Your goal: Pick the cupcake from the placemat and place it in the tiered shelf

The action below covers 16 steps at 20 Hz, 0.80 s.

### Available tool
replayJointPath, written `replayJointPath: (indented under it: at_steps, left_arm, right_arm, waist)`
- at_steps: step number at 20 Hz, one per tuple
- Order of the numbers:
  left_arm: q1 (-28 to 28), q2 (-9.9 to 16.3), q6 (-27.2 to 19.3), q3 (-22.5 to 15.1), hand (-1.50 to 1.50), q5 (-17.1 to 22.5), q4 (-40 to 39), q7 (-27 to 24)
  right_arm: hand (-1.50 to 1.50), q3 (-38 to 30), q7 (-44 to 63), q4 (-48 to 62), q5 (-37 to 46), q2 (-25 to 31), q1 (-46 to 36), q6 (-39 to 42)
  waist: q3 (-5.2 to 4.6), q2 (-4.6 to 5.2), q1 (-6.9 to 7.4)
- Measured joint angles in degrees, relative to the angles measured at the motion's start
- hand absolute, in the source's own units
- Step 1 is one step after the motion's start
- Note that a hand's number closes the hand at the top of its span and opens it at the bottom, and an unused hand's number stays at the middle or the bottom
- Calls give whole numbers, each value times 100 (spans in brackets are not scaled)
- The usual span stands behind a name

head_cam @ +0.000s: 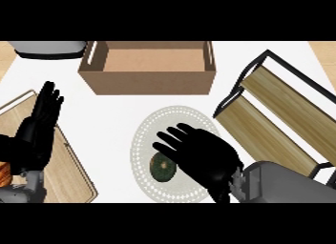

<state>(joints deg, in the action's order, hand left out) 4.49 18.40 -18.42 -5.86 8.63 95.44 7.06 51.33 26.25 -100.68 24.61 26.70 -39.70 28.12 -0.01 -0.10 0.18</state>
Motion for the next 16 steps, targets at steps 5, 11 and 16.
replayJointPath:
  at_steps: [5, 11, 16]
  left_arm:
    - [10, -80, 123, 118, 0, -54, -63, -14]
    - [40, -122, 278, 287, 0, -140, 26, 142]
    - [19, -282, 371, 338, 0, -244, -79, 15]
  right_arm:
    - [-150, -219, -234, 223, 633, -125, 316, 54]
    - [-150, -451, -817, 537, 1294, -332, 774, 68]
    - [-150, -510, -1296, 1114, 1926, -643, 1008, -141]
  waist:
    - [0, 7, -3]
    - [1, 9, -2]
    - [1, 11, 5]
